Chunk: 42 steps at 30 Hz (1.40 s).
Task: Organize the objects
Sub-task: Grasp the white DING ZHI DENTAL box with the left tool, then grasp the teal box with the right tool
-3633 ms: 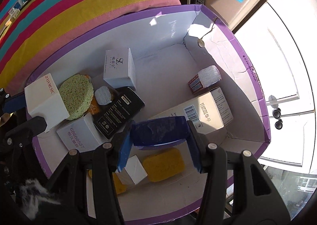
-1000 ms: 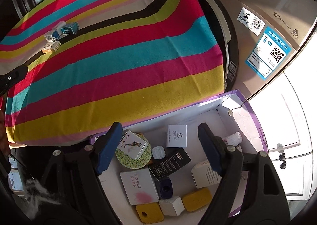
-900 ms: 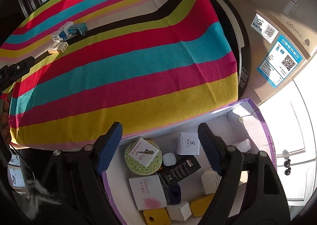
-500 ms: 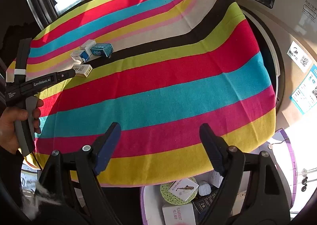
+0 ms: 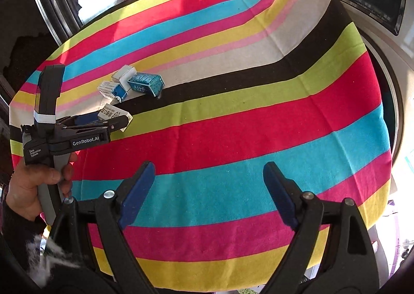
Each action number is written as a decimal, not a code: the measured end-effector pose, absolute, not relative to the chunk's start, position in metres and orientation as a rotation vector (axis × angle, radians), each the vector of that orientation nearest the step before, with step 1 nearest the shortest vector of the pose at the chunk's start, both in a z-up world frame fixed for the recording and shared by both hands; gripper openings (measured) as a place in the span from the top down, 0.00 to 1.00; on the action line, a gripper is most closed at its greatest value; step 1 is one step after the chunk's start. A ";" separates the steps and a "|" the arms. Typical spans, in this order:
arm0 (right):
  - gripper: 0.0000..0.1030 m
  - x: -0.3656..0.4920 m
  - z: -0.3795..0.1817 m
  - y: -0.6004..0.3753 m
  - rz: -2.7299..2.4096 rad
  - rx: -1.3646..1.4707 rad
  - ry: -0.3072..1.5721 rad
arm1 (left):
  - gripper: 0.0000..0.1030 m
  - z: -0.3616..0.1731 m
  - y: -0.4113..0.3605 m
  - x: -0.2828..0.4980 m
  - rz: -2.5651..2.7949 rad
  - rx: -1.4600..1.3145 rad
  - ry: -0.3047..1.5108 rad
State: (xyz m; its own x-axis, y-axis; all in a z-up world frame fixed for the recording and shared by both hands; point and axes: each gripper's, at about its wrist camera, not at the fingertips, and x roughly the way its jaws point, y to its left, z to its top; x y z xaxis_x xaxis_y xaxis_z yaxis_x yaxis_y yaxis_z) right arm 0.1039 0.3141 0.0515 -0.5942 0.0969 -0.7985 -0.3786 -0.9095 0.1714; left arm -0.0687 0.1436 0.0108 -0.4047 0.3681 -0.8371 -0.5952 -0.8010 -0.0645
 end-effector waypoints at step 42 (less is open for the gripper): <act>0.06 -0.083 0.015 0.276 2.702 -1.332 0.028 | 0.19 0.010 0.052 -0.044 2.331 -1.144 -0.133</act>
State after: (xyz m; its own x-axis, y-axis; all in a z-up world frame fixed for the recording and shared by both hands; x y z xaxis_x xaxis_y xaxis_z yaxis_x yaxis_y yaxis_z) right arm -0.0826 0.2760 0.0153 -0.6021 0.1075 -0.7912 -0.1237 -0.9915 -0.0406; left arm -0.0438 0.0524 0.0098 -0.4972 0.5044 -0.7060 -0.4210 -0.8517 -0.3120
